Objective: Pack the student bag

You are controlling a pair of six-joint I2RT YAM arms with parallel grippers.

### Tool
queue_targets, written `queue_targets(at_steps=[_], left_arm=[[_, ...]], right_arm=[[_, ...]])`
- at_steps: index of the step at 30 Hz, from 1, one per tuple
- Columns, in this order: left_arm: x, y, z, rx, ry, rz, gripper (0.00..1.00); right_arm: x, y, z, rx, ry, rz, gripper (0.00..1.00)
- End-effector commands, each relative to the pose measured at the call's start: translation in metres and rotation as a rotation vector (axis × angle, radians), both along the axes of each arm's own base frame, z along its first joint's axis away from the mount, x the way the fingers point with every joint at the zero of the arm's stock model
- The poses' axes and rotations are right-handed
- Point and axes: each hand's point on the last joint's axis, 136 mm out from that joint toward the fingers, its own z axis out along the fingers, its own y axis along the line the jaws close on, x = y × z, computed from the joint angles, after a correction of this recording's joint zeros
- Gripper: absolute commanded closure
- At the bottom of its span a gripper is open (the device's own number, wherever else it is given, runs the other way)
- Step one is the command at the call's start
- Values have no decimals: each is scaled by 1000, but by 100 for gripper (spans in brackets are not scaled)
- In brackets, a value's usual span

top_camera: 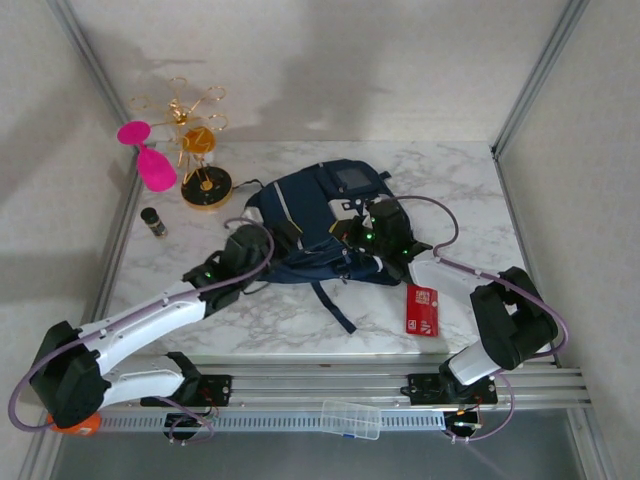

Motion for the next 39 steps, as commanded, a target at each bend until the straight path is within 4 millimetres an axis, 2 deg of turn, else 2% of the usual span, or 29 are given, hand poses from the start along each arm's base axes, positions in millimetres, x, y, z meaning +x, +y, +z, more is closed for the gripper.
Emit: queue_targets(at_steps=[1,5,9,12,18,22,25,32,35,39], left_arm=[[-13,-10,-30,44,89,38,49],[-10,-37,-42,119,110,7,50],[1,-53,-47,225,124,11,51],[9,-45,-61,295,164,86,50],[20,-33,-79,308,185,202,52],[18,-29,-92,347,218,223,53],[19,-14,-102,380,238,258,54],[11,21,-100,397,228,331,66],[17,18,-95,367,204,294,66],[31,9,-80,364,141,264,65]], right_arm=[[6,14,50,122,-102,-16,100],[5,14,46,113,-87,-16,100],[3,15,44,110,-87,-9,100],[5,14,44,106,-94,-15,100],[4,17,42,117,-84,-7,100],[6,15,43,117,-89,-17,100],[8,16,46,124,-94,-19,100],[10,16,49,123,-106,-25,100],[11,18,49,128,-108,-21,100],[12,15,49,119,-114,-38,100]])
